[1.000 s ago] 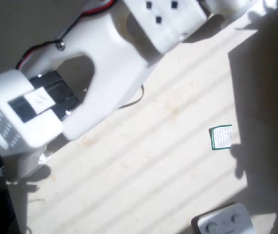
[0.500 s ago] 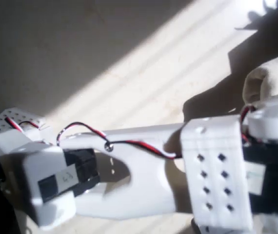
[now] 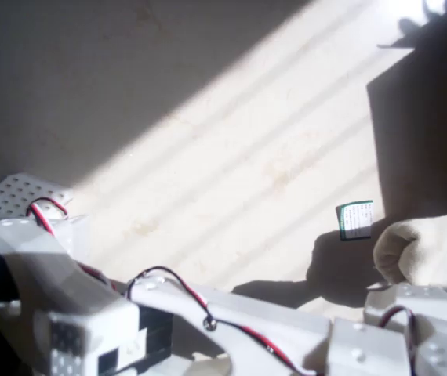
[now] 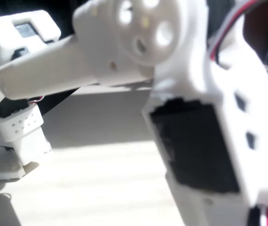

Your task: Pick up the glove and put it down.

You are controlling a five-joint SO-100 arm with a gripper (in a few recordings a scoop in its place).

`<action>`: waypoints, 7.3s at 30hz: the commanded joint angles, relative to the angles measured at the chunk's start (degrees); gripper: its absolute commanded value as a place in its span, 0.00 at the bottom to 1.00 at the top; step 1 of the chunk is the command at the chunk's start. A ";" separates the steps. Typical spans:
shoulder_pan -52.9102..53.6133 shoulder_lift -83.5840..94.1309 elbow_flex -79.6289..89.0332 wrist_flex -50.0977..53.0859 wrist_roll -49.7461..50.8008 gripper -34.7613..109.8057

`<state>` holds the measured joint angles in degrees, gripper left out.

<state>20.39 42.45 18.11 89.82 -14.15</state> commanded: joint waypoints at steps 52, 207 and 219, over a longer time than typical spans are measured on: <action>-11.69 2.90 -0.44 7.38 -0.18 0.51; -20.74 145.63 153.72 -21.71 -0.09 0.24; -20.74 145.63 153.72 -21.71 -0.09 0.24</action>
<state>-1.05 187.82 171.74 67.85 -13.80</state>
